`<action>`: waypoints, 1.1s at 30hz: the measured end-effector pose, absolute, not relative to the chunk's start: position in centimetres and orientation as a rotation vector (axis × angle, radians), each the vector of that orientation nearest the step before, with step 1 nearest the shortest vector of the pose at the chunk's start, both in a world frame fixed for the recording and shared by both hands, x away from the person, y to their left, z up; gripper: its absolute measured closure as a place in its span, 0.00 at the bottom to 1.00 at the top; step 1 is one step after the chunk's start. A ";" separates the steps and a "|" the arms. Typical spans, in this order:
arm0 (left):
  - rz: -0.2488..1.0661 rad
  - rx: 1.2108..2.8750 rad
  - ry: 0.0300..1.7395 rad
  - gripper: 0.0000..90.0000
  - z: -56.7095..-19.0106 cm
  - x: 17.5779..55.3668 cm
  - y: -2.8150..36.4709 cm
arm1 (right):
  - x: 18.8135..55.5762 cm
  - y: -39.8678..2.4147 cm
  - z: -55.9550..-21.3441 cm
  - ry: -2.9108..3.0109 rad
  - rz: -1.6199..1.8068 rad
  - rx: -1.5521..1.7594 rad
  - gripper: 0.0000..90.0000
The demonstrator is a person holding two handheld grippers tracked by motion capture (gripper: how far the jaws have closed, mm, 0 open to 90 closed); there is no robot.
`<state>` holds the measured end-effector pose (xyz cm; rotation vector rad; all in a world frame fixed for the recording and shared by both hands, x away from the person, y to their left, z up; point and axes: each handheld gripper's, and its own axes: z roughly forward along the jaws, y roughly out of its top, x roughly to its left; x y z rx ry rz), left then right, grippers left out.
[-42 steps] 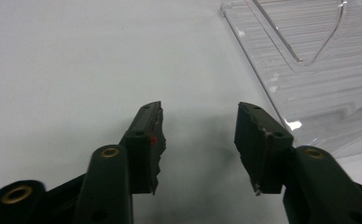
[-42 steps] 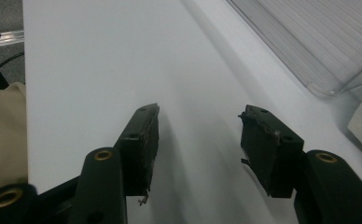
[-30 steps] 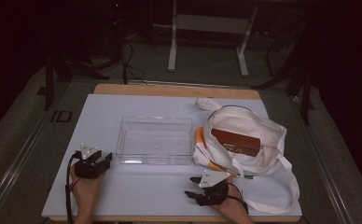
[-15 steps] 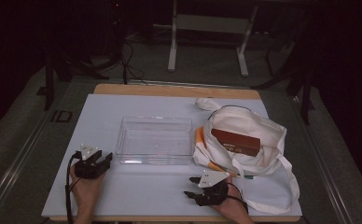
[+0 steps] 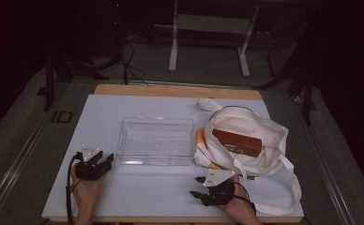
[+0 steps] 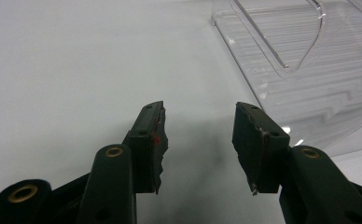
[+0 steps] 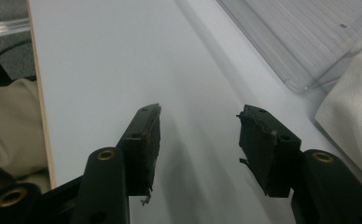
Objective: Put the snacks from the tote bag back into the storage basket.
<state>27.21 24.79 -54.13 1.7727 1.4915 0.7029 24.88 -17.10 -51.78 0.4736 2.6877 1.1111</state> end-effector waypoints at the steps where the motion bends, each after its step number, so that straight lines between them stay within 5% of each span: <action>1: 0.705 1.772 1.493 0.60 -54.1 27.2 24.8 | 24.9 -17.1 -51.7 2.692 1.100 0.466 0.53; 33: 0.712 1.773 1.493 0.61 -54.1 27.2 24.7 | 25.7 -17.2 -47.0 2.731 0.919 0.363 0.52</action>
